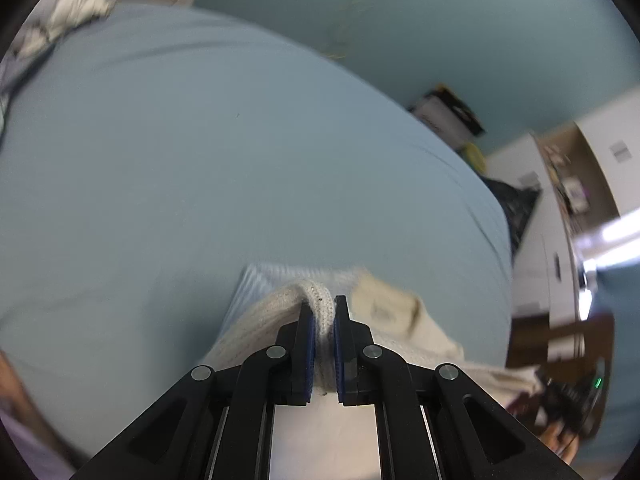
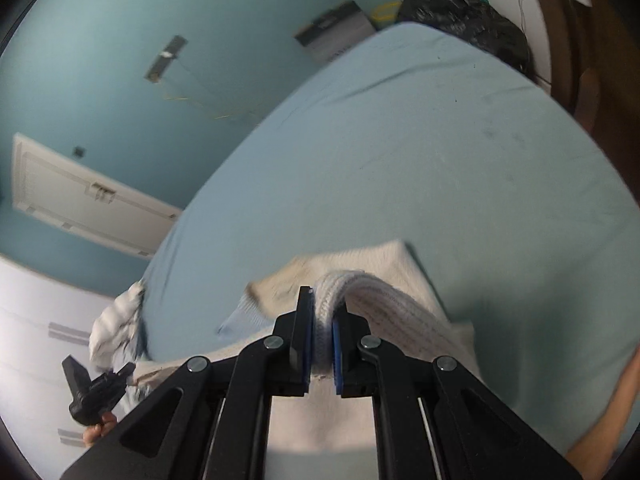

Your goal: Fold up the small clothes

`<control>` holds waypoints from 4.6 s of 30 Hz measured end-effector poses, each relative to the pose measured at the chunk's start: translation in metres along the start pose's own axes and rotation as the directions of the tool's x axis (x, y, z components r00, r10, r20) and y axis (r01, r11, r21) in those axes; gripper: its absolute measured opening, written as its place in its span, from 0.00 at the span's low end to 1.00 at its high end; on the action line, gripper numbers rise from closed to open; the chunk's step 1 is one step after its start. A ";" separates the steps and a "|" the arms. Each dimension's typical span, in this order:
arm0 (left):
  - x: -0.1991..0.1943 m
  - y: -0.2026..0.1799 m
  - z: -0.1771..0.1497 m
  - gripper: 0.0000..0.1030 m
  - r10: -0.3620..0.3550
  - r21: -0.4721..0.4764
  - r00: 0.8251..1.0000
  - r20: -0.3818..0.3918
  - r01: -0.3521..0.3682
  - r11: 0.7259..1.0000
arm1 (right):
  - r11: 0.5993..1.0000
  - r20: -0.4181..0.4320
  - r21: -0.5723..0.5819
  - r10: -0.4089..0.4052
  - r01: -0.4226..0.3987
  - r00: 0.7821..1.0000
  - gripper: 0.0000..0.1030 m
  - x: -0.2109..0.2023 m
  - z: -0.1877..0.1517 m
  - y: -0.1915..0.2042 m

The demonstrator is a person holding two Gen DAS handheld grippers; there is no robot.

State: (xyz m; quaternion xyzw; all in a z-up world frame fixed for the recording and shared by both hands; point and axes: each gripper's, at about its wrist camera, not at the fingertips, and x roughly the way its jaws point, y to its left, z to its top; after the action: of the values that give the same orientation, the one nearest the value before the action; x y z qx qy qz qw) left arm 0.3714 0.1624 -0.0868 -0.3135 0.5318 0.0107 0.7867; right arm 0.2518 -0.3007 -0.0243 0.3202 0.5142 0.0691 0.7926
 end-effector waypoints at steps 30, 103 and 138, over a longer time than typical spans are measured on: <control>-0.115 -0.093 -0.092 1.00 0.177 0.259 0.888 0.424 -0.307 0.916 | 0.983 -0.143 -0.182 -0.061 0.035 0.988 0.79 -0.082 -0.170 0.017; 0.087 0.021 -0.241 1.00 0.404 0.445 0.912 -0.069 -0.334 0.831 | 0.929 -0.222 -0.196 -0.354 0.315 0.908 0.76 0.055 -0.153 -0.138; 0.086 0.030 -0.244 1.00 0.378 0.468 0.924 -0.055 -0.311 0.827 | 0.911 -0.116 -0.200 -0.387 0.361 0.915 0.89 0.245 0.045 -0.016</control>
State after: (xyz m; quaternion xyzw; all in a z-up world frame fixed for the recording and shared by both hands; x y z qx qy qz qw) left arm 0.1955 0.0363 -0.2319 -0.0209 0.6233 0.0062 0.7816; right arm 0.3997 -0.2253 -0.2107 0.1389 0.6175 -0.0152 0.7741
